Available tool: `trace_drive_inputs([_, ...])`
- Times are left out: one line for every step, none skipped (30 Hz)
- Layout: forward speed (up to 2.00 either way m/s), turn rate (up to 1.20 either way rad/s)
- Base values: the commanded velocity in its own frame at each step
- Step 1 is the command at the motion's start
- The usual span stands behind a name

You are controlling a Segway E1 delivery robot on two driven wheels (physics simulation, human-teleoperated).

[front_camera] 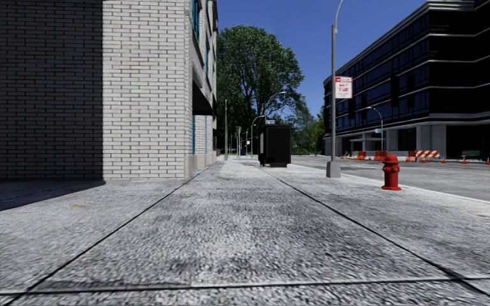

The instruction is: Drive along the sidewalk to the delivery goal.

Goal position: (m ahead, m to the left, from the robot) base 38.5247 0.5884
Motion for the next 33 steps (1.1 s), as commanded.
trace_drive_inputs([2.00,0.94])
trace_drive_inputs([2.00,0.81])
trace_drive_inputs([2.00,0.06])
trace_drive_inputs([2.00,0.00])
trace_drive_inputs([2.00,0.00])
trace_drive_inputs([2.00,0.00])
trace_drive_inputs([2.00,0.00])
trace_drive_inputs([2.00,0.00])
trace_drive_inputs([2.00,0.00])
trace_drive_inputs([2.00,0.00])
trace_drive_inputs([2.00,0.00])
trace_drive_inputs([2.00,0.00])
trace_drive_inputs([2.00,0.00])
trace_drive_inputs([2.00,0.00])
trace_drive_inputs([2.00,0.00])
trace_drive_inputs([2.00,0.00])
trace_drive_inputs([2.00,0.00])
trace_drive_inputs([2.00,0.00])
trace_drive_inputs([2.00,0.00])
trace_drive_inputs([2.00,0.00])
trace_drive_inputs([2.00,0.00])
trace_drive_inputs([2.00,0.00])
trace_drive_inputs([2.00,0.00])
trace_drive_inputs([2.00,0.00])
trace_drive_inputs([2.00,0.00])
trace_drive_inputs([2.00,0.00])
trace_drive_inputs([2.00,0.00])
trace_drive_inputs([2.00,0.00])
trace_drive_inputs([2.00,0.00])
trace_drive_inputs([2.00,0.00])
trace_drive_inputs([2.00,0.00])
trace_drive_inputs([2.00,0.00])
trace_drive_inputs([2.00,0.00])
